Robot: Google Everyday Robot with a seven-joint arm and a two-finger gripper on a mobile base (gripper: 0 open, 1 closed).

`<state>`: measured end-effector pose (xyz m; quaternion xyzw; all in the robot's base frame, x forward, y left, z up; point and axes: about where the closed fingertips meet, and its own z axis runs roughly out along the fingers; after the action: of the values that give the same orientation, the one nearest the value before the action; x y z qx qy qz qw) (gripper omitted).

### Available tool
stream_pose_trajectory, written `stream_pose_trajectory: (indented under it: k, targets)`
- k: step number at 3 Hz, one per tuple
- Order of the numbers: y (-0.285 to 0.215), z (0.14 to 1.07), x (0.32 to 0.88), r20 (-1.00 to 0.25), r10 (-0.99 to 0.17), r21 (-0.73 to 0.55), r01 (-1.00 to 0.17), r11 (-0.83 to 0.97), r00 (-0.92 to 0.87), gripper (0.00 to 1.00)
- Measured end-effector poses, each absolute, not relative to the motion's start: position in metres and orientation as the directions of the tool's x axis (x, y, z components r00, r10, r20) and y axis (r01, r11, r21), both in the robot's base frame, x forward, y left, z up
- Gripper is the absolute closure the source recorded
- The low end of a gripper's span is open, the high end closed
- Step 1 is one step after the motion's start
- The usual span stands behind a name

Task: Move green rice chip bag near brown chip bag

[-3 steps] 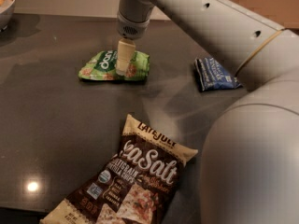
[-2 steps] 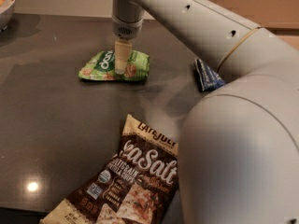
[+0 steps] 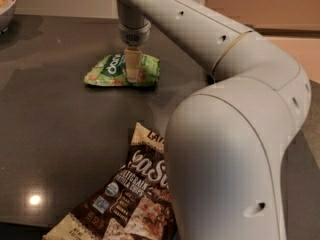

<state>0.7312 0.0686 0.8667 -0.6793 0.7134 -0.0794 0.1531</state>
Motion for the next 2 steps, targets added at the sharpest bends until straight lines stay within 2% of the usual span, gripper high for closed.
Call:
stream_pose_trajectory:
  k: [1, 2]
  targets:
    - [0.0656, 0.8522, 0.7290, -0.084, -0.996, -0.276, -0.961, 0.039, -0.016, 0.00]
    - [0.0644, 0.8461, 0.7246, -0.069, -0.998, -0.229, -0.973, 0.015, 0.001, 0.18]
